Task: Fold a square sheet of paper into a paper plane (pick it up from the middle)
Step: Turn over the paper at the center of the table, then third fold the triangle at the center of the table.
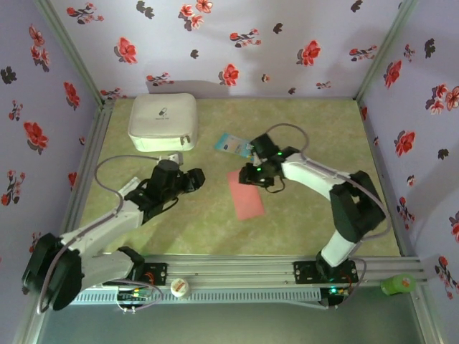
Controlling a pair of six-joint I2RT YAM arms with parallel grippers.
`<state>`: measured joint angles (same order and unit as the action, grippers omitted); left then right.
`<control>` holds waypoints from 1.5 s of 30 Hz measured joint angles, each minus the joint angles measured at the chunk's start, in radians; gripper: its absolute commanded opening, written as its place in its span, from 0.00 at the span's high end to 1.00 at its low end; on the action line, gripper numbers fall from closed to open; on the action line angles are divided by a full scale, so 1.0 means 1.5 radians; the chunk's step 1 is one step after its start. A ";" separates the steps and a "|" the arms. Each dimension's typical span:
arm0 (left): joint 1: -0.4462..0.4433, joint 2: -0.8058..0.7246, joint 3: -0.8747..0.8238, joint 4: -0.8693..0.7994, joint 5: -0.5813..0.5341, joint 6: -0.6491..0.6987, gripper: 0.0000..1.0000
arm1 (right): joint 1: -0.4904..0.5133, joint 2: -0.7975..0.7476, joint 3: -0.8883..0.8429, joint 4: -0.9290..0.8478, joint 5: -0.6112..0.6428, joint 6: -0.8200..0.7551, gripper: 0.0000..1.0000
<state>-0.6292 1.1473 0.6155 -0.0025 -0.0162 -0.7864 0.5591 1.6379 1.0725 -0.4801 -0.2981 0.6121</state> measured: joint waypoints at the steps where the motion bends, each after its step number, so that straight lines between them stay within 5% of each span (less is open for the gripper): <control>1: 0.000 0.021 0.009 0.002 0.016 0.000 0.46 | -0.023 -0.013 -0.024 0.017 -0.015 0.003 0.64; 7: -0.003 0.150 0.070 0.008 0.111 -0.009 0.56 | -0.098 -0.038 -0.158 0.098 -0.108 0.029 0.83; 19: -0.047 0.256 0.107 0.047 0.158 -0.051 0.54 | -0.104 -0.037 -0.200 0.186 -0.164 0.036 0.92; 45: -0.053 0.370 0.154 0.052 0.217 -0.107 0.56 | -0.110 0.015 -0.329 0.454 -0.241 0.182 0.91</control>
<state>-0.7090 1.7027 0.8467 0.0757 0.3092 -0.9470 0.3935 1.6604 0.5793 0.2016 -0.6590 0.8845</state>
